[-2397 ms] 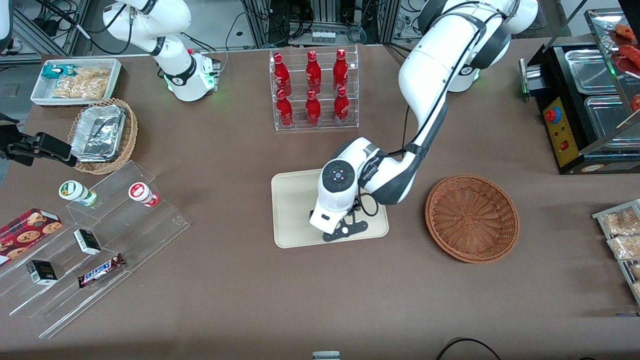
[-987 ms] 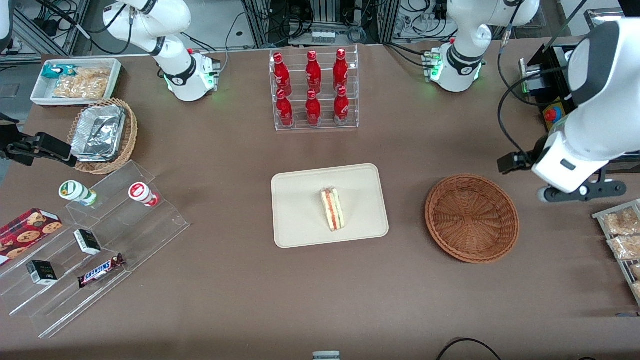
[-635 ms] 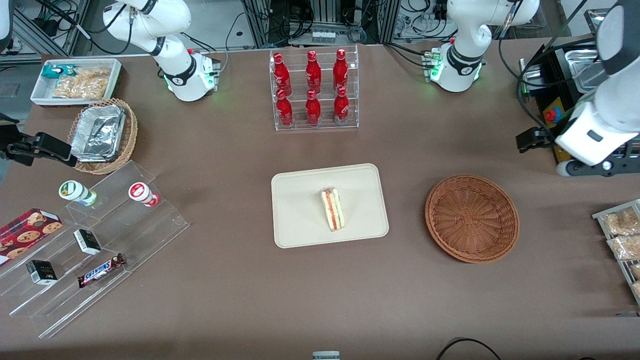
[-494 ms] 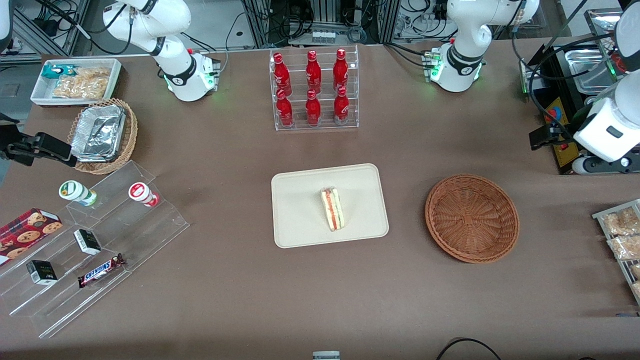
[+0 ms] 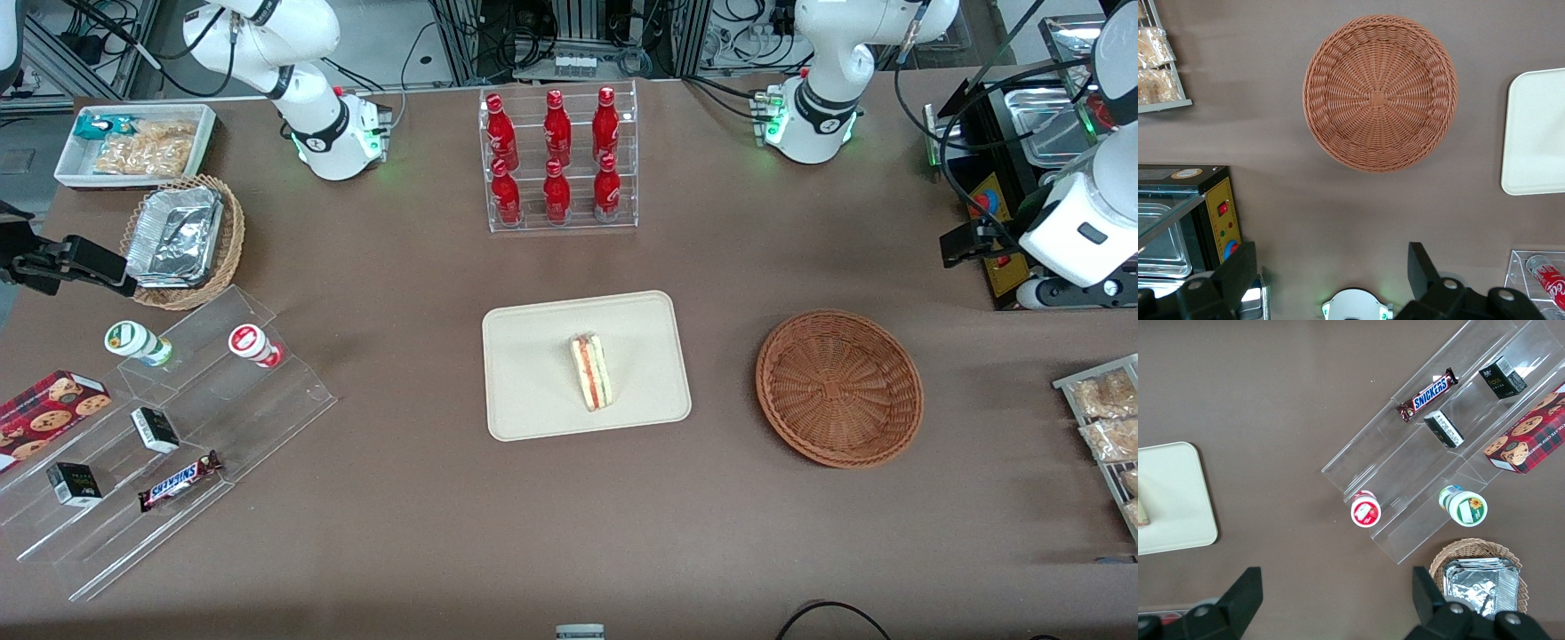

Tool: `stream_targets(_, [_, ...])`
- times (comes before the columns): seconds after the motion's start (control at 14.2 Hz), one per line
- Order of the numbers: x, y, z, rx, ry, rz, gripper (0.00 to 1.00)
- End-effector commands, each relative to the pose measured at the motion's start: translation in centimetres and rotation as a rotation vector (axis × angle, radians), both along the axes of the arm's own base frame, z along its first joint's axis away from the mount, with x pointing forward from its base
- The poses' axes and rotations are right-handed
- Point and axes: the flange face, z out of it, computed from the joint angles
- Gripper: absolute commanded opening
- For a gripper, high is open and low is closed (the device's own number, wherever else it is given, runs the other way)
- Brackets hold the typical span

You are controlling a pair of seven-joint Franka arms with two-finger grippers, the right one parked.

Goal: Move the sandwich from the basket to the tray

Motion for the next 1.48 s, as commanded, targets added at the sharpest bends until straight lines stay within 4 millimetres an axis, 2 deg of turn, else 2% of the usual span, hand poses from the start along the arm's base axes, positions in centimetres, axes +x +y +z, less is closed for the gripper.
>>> stream_targets(0.0, [0.1,1.2,0.6,-0.029,-0.013,0.000,1.00])
stream_targets(0.28, [0.2,-0.1,0.7,-0.032,-0.015,-0.016,1.00])
stream_targets(0.63, [-0.3,0.0,1.4,-0.035,-0.004,-0.009,1.00])
stream_targets(0.92, [-1.9,-0.1,2.4,-0.011,0.030,0.046,1.00])
stream_targets(1.41, [-1.4,0.4,2.1,-0.019,0.029,0.062,1.00])
